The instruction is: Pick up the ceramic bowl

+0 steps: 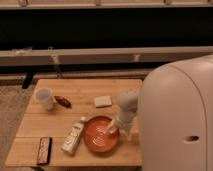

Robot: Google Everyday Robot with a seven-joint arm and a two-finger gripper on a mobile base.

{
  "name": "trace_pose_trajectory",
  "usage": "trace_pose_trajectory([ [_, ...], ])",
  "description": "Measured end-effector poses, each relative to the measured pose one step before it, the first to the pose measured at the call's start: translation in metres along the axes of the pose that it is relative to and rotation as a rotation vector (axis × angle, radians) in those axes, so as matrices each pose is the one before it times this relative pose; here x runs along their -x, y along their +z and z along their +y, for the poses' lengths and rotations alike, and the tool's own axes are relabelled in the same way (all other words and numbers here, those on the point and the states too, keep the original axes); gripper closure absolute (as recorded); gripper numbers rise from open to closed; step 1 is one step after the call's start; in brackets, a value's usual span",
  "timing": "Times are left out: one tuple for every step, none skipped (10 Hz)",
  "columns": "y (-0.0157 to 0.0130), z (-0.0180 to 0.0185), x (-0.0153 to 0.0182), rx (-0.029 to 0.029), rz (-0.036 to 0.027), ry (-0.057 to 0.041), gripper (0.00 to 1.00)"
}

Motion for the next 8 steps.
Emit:
trace_pose_trajectory([
  [0.00006,-0.00234,0.0008,0.00363,0.00392,-0.00084,0.54],
  [0.00159,0.00042,0.00055,0.00409,0.00542,-0.0061,0.64],
  [0.0014,0.00048,-0.00042,0.0001,0.00322,-0.00325,0.72],
  [-0.00181,-0.00055,-0.00119,-0.00023,-0.0011,-0.00184,0.81],
  [-0.00572,0.0003,-0.00052,0.00412,-0.00331,-0.00707,0.83],
  [-0.00856,0.00119,0.00016,0.01807,-0.00251,-0.01202,0.83],
  [-0.01579,0.00021,-0.00026,0.02591,-0.00398,-0.01325,0.83],
  [-0.02045,0.00351,-0.00113,0.02884,-0.00432,-0.01988,0.83],
])
